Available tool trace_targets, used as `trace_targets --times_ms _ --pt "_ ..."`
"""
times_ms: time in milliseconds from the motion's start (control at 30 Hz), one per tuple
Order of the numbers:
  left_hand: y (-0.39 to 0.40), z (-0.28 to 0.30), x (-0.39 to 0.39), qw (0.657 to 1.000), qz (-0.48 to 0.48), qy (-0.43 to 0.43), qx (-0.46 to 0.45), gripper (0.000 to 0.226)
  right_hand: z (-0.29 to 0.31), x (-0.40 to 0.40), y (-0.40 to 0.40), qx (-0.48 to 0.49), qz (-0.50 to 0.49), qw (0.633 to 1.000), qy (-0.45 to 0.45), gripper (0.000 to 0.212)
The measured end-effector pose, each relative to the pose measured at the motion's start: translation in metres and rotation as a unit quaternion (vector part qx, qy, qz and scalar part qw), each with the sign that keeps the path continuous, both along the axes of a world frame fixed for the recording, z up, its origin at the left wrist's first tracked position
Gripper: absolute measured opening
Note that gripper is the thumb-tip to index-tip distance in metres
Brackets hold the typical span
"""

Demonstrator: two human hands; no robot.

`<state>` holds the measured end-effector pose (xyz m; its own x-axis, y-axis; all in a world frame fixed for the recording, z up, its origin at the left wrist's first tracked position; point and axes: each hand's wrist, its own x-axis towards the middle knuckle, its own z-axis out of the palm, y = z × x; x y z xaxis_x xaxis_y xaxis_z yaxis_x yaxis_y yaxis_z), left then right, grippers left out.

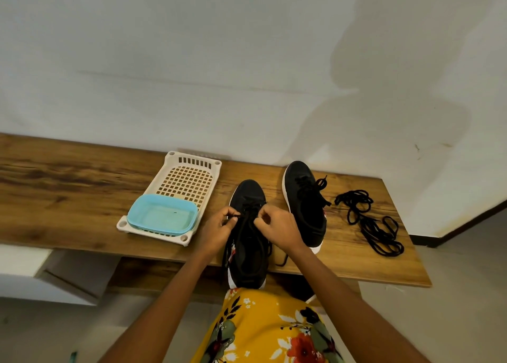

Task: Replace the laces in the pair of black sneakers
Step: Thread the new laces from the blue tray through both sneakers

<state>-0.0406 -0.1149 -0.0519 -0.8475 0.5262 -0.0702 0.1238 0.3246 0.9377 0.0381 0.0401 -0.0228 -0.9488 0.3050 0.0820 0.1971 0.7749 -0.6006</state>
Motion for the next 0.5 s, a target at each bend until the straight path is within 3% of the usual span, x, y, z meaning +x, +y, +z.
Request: trace_targets --times_ms 100,233,300,400,500 --pt "0.001 0.002 0.002 1.000 -0.002 0.003 -0.016 0.024 -0.005 0.007 0.003 -0.117 -0.052 0.991 0.023 0.027" --pt "0.000 -0.001 0.002 1.000 0.003 0.003 -0.021 0.023 -0.018 0.016 0.008 -0.282 -0.104 0.953 0.039 0.022" --pt "-0.001 -0.002 0.002 1.000 0.004 0.012 -0.021 0.022 -0.019 0.018 0.006 -0.253 -0.079 0.964 0.033 0.009" --pt "0.000 -0.001 0.003 0.999 0.003 0.028 -0.017 0.023 -0.017 0.018 0.005 -0.173 -0.050 0.983 0.036 0.008" --pt "0.001 0.000 0.003 0.999 0.003 0.039 -0.035 0.024 -0.020 0.017 0.008 -0.203 -0.059 0.977 0.027 0.008"
